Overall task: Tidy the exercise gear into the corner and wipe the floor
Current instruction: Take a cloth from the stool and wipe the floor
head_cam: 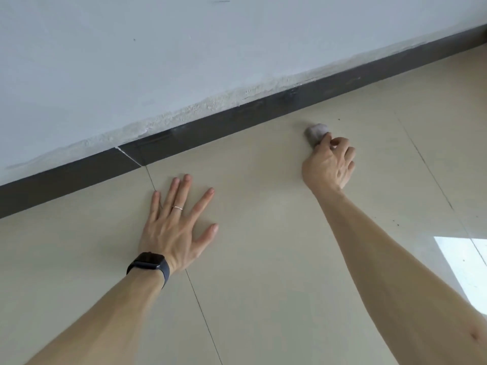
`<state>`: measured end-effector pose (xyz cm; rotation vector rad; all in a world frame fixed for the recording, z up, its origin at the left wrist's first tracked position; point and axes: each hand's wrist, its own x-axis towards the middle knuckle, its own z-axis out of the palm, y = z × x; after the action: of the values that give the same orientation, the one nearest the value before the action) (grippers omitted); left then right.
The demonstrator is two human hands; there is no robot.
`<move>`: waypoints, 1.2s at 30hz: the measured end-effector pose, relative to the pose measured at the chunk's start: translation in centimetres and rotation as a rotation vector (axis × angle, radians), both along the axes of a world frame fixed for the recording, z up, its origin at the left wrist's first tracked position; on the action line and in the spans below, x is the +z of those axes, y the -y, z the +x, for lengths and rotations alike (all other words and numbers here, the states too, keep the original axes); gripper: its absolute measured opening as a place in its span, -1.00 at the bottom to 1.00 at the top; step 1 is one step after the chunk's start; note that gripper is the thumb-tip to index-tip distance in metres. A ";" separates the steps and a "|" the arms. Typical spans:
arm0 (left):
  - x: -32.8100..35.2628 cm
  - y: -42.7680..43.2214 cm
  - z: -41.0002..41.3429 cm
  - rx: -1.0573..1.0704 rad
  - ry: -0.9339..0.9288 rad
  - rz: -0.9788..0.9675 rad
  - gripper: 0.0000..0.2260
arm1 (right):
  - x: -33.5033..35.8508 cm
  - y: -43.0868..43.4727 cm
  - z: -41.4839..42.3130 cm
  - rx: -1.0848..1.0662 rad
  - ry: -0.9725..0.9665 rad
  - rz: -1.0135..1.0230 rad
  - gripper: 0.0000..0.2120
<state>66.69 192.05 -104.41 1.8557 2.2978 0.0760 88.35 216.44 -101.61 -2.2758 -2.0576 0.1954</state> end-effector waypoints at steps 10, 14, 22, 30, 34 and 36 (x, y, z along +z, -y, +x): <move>0.2 -0.1 -0.2 0.019 0.042 -0.005 -0.35 | -1.4 2.9 -7.0 0.616 -0.033 0.189 -0.54; 0.1 -0.2 -0.3 0.027 0.040 -0.010 -0.32 | -1.4 -1.0 -4.7 0.093 -0.042 0.129 -0.57; 0.4 0.0 -0.2 0.035 0.052 0.011 -0.43 | -1.9 8.1 -5.9 0.821 -0.125 0.150 -0.58; -0.1 0.1 -0.5 0.022 0.049 0.012 -0.44 | -0.9 6.7 -5.5 0.375 -0.203 0.116 -0.52; 0.0 0.2 -0.4 0.037 0.052 0.009 -0.44 | -0.5 20.1 -1.4 0.715 -0.290 0.036 -0.50; 0.0 0.1 -0.4 0.041 0.057 0.016 -0.44 | -0.6 20.0 0.8 0.822 -0.261 0.028 -0.52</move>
<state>66.30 191.91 -104.39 1.7901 2.3037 0.1510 89.18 196.40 -102.21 -1.1741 -2.6573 0.4605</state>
